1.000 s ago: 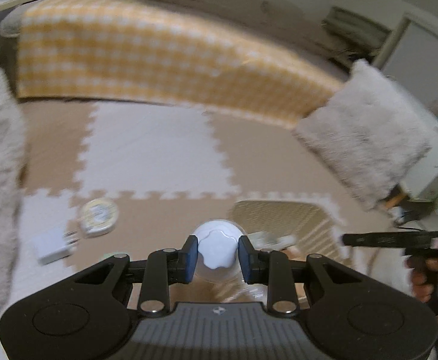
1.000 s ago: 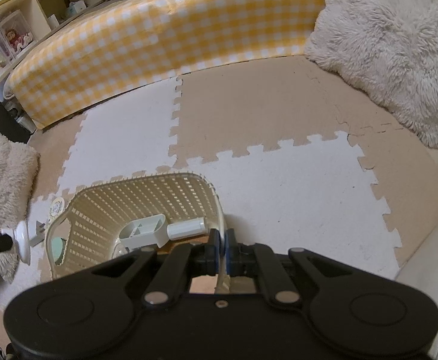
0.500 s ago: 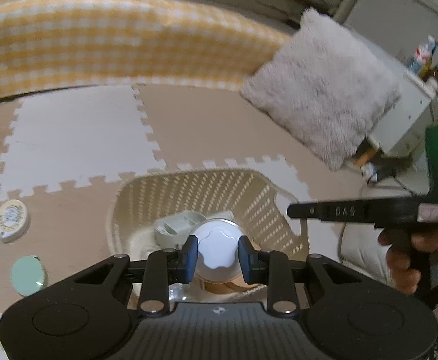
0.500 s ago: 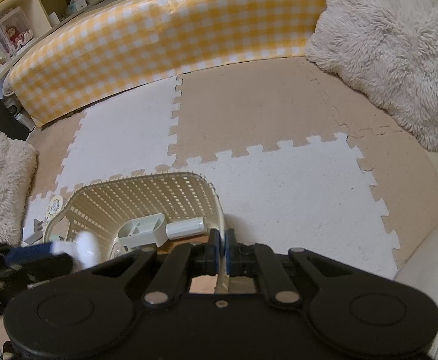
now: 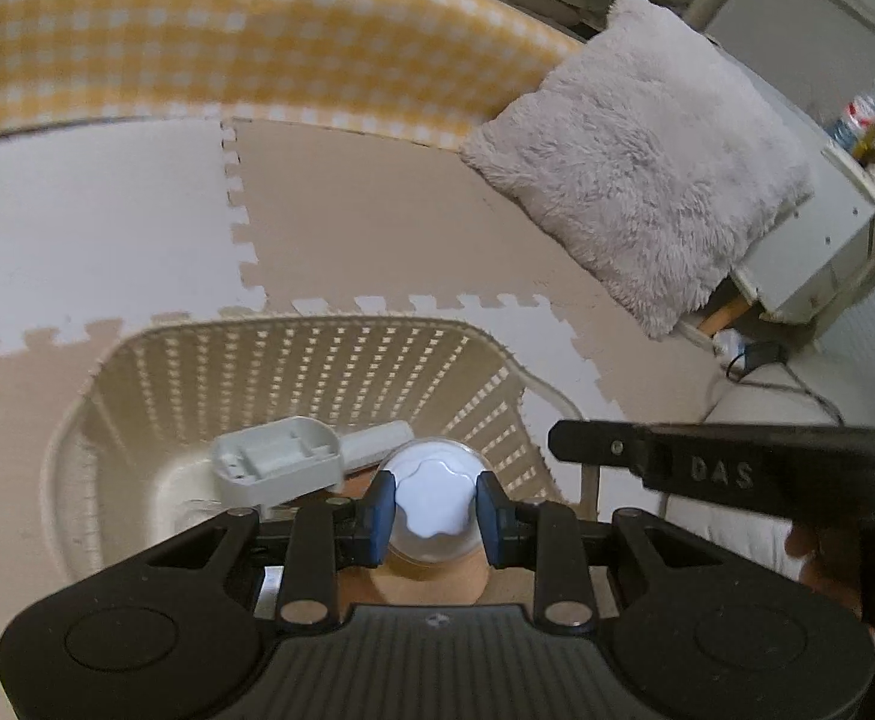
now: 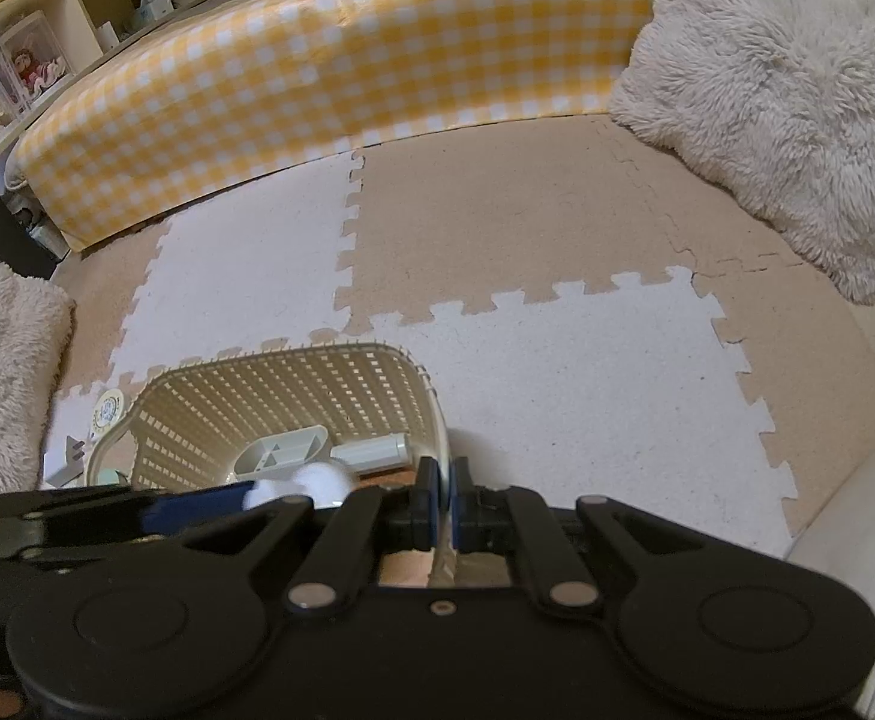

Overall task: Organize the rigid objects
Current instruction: 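Carry the white knob cap with the left tool into the basket and release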

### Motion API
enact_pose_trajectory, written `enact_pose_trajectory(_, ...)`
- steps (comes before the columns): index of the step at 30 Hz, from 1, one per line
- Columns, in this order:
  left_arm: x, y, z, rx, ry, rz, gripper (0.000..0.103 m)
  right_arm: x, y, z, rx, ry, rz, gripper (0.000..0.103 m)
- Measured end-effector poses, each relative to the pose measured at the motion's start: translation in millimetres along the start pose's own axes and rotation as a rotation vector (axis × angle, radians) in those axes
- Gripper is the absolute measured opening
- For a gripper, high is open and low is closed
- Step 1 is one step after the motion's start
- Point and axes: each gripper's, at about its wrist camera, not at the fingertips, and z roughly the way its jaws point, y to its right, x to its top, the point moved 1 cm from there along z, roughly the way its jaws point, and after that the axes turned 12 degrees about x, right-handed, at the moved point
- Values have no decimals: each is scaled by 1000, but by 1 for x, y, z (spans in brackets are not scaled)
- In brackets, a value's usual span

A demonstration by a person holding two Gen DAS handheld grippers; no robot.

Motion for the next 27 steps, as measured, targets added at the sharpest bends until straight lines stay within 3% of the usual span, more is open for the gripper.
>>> enact_pose_trajectory(9,6,0,22,-11,49,-39,30,0,0,0,1,0,3,4)
enact_pose_trajectory(16,3,-1,24,9,21,-1,34,0,-1,0,1,-1,2,4)
enact_pose_trajectory(27,-4,9,10,46,1,84,62,-1,-1,0,3,0,5,4)
